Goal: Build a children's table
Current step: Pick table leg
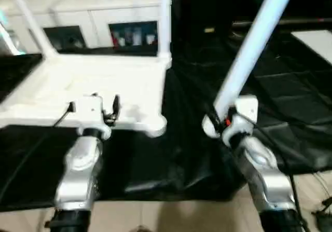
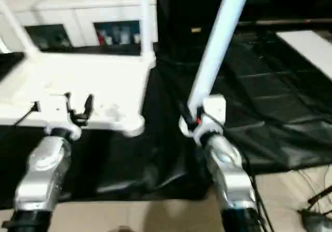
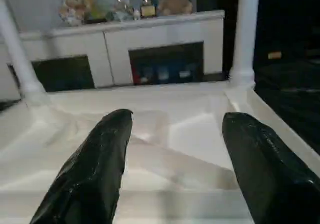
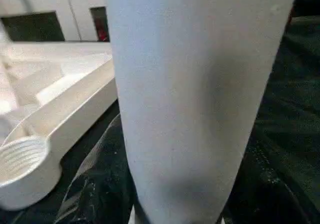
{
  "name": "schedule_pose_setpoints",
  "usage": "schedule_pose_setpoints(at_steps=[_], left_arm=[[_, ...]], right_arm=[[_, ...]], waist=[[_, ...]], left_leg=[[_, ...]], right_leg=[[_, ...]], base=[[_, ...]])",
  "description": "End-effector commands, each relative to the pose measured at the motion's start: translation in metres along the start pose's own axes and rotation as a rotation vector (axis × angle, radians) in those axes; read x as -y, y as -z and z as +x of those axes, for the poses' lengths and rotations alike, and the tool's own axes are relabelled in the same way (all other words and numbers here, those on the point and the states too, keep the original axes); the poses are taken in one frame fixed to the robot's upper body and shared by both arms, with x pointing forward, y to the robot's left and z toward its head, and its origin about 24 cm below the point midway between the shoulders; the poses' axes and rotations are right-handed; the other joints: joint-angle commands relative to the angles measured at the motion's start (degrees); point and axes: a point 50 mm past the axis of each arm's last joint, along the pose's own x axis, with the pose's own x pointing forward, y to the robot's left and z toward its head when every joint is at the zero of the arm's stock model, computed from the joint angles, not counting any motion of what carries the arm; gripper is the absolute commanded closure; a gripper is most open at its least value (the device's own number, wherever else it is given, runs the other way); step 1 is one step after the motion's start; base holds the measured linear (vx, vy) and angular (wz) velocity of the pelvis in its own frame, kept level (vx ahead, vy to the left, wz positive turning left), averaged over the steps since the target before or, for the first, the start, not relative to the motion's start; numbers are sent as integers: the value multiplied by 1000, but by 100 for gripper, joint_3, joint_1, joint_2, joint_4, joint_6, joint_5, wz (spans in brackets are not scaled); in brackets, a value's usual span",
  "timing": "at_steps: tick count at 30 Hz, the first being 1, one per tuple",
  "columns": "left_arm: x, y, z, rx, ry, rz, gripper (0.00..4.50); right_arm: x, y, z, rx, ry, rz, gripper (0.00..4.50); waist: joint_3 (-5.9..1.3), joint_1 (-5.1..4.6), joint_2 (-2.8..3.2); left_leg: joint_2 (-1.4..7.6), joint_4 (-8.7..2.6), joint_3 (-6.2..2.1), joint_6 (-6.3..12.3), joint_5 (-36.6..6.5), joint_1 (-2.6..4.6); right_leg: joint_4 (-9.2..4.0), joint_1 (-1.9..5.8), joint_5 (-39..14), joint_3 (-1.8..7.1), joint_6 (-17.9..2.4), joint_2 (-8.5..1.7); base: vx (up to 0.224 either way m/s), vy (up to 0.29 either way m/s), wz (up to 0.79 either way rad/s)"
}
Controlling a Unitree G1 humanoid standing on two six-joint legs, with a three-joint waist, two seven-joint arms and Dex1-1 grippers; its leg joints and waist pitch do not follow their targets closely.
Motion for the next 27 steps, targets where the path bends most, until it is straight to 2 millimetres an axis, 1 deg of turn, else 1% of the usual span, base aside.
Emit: schedule_pose_setpoints(at_steps=[1,2,3,4,5,6,7,8,9,10,11,12,13,14,15,16,17,18,19,20,21,22,23,24,25,26,27], left_arm=[[4,2,-3,-10,-14,20,120],[5,2,-3,-11,-10,24,120],[6,1,-3,-8,-11,38,120],[7,0,-4,-4,-13,49,120],[7,0,-3,-8,-15,46,120],[7,-1,-2,-17,-28,33,120],[7,-1,-1,-22,-25,10,120],[7,-2,0,-18,-15,1,120],[8,-4,1,-11,-6,-5,120],[8,-4,1,-7,0,-10,120],[8,-5,1,0,7,-13,120],[8,-6,1,6,12,-14,120],[10,-8,1,16,28,-1,120],[10,-8,1,22,35,1,120],[11,-10,0,33,48,6,120],[12,-11,0,38,59,17,120],[12,-11,0,38,59,17,120],[12,-11,0,38,59,17,120],[12,-11,0,38,59,17,120],[12,-11,0,38,59,17,120],[12,-11,0,38,59,17,120],[12,-11,0,38,59,17,120],[12,-11,0,38,59,17,120],[13,-11,0,39,63,15,120],[12,-10,2,31,71,10,120],[12,-10,2,30,72,9,120],[11,-8,5,22,78,7,120]], right_arm=[[-7,-7,3,18,-40,-16,264],[-5,-7,4,19,-35,-18,264],[-3,-8,4,26,-27,-16,264],[-2,-9,5,31,-21,-13,264],[-1,-10,5,37,-19,-5,264],[2,-13,6,60,-4,29,264],[4,-14,7,67,3,40,264],[6,-15,8,70,15,27,264],[8,-15,8,67,20,17,264],[9,-14,9,66,23,12,264],[9,-15,9,66,23,11,264],[9,-15,9,66,23,11,264],[8,-15,10,66,20,13,264],[8,-15,10,66,17,11,264],[7,-16,10,66,10,7,264],[5,-17,11,69,-1,-4,264],[5,-17,11,69,-1,-4,264],[5,-17,11,69,-1,-4,264],[5,-17,11,69,-1,-4,264],[5,-17,11,69,-1,-4,264],[5,-17,11,69,-1,-4,264],[5,-17,11,69,-1,-4,264],[5,-17,11,69,-1,-4,264],[4,-17,11,70,-5,-6,264],[1,-18,11,76,-20,-16,264],[1,-18,11,77,-21,-17,264],[1,-19,11,84,-26,-23,264]], waist=[[-317,-124,233],[-293,-246,288],[-323,-215,291],[-355,-209,281],[-405,-201,125],[-426,-169,77],[-398,-46,28],[-371,31,-297],[-345,124,-421],[-354,456,-520],[-219,526,-573],[-232,557,-550],[-268,598,-496],[-339,597,-391],[-300,568,-431],[-317,554,-284],[-275,532,-261],[-206,486,-226],[-206,486,-226],[-116,482,-248],[-62,474,-255],[-40,468,-261],[-69,490,-264],[-92,491,-268],[-135,518,-236],[-245,481,-163],[-270,479,-169]], left_leg=[[642,-1173,-1080,-71,-515,343],[646,-1284,-1427,215,-485,405],[551,-1309,-1652,348,-353,492],[434,-1326,-1725,318,-269,522],[668,-1287,-1549,302,40,691],[592,-1343,-1512,512,117,664],[294,-1459,-1308,808,9,526],[-16,-1438,-1036,972,-602,319],[-241,-1105,-749,950,-680,59],[-465,-317,13,677,-240,-29],[-267,-285,111,442,119,-78],[-197,-357,119,409,144,-114],[-25,-585,146,416,87,-88],[115,-813,167,397,186,50],[193,-893,172,481,-60,126],[362,-989,189,403,-515,240],[416,-1053,200,391,-1014,301],[482,-1153,300,333,-2260,487],[482,-1153,300,333,-2260,487],[425,-1149,404,294,-3035,716],[394,-1117,452,264,-3285,832],[361,-1093,482,237,-3348,902],[354,-1173,505,275,-2971,796],[353,-1217,512,307,-2786,725],[363,-1269,510,360,-2511,654],[414,-1351,491,495,-1945,650],[428,-1365,482,582,-1765,672]], right_leg=[[209,26,-482,200,-599,346],[411,-36,-1109,294,-539,409],[517,-115,-1411,402,-595,471],[522,-100,-1415,452,-600,511],[387,-188,-998,638,-654,385],[364,-79,-787,679,-614,374],[104,67,-504,789,-787,343],[-334,275,-450,1015,-1048,202],[-718,377,-665,1214,-1437,-147],[-999,416,-1156,1290,-808,-424],[-1018,292,-2247,1415,459,-486],[-935,372,-2473,1439,742,-453],[-777,419,-2048,1371,667,-352],[-661,421,-950,1161,284,-152],[-630,341,-782,1092,188,-36],[-588,321,-831,1017,-218,-46],[-624,304,-1203,981,-423,-45],[-772,295,-2386,890,-852,-38],[-772,295,-2386,890,-852,-38],[-950,274,-3393,836,-920,-14],[-1038,209,-3816,791,-850,0],[-1104,198,-4079,763,-766,6],[-1151,459,-4024,768,-612,-69],[-1141,563,-3881,760,-582,-75],[-1114,674,-3589,772,-585,-85],[-1028,770,-2376,739,-740,-8],[-979,785,-1969,718,-829,19]], base=[[-77,112,48],[-77,112,48],[-62,35,45],[-81,-34,50],[-81,-34,50],[-96,-86,34],[-116,-120,12],[-116,-120,12],[-122,-166,6],[-61,-105,2],[-114,-197,-3],[-82,-140,-10],[-134,-181,-11],[-81,-89,-6],[-86,-53,3],[0,0,0],[-57,-12,7],[0,0,0],[0,0,0],[0,0,0],[0,0,0],[0,0,0],[0,0,0],[80,61,-12],[102,61,-10],[102,61,-10],[107,55,-4]])
